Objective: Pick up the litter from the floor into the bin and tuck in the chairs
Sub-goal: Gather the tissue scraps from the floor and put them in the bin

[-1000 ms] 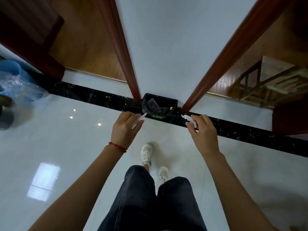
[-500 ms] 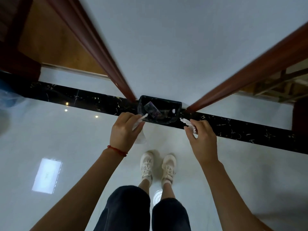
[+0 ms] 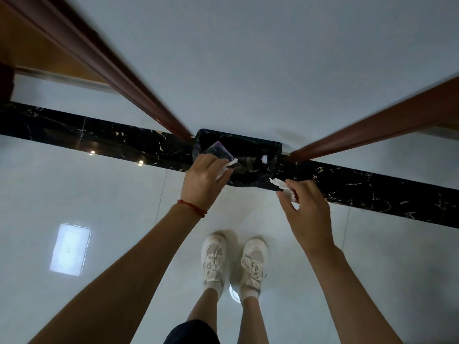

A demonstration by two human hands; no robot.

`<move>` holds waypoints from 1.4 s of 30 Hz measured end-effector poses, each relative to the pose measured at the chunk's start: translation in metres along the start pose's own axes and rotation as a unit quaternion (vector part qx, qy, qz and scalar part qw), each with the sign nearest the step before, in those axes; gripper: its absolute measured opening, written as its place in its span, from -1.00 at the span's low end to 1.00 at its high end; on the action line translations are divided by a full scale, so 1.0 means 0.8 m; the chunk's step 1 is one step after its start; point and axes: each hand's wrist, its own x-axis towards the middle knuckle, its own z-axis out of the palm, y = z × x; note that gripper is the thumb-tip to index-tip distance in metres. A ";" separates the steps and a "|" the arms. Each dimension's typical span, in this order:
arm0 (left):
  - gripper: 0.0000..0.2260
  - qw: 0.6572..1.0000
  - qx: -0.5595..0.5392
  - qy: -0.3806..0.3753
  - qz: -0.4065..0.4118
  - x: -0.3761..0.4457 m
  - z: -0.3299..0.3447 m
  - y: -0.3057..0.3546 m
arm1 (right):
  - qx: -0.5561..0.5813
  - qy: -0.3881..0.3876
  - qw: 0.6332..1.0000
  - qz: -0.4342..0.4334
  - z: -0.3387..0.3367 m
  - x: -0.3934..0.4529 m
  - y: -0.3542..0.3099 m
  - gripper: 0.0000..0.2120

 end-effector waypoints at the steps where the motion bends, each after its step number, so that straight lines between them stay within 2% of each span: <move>1: -0.84 1.000 -0.002 -0.002 0.002 0.004 0.009 -0.003 | -0.001 0.001 1.000 0.000 0.005 0.003 0.006 -0.76; 8: -0.84 1.000 -0.011 -0.003 -0.014 0.024 0.041 -0.018 | 0.014 0.027 0.999 0.007 0.022 0.024 0.022 -0.78; 14: -0.59 0.997 0.048 -0.046 -0.042 0.029 0.043 -0.029 | 0.027 0.046 0.999 -0.001 0.030 0.039 0.012 -0.78; 17: -0.57 0.995 0.069 -0.057 -0.042 0.023 0.032 -0.030 | 0.032 0.045 0.998 -0.011 0.035 0.046 0.009 -0.78; 26: -0.60 0.988 0.123 -0.083 -0.048 -0.025 -0.004 -0.053 | 0.018 -0.007 1.000 -0.011 0.080 0.078 -0.002 -0.76; 31: -0.58 0.983 0.136 -0.094 -0.074 -0.041 -0.011 -0.064 | -0.008 -0.030 0.999 -0.023 0.098 0.091 -0.006 -0.68; 35: -0.58 0.981 0.139 -0.103 -0.091 -0.043 -0.016 -0.066 | -0.029 -0.048 0.998 -0.010 0.093 0.089 -0.008 -0.56; 42: -0.57 0.981 0.143 -0.097 -0.084 -0.039 -0.053 -0.036 | -0.050 -0.044 0.997 -0.025 0.028 0.052 -0.029 -0.55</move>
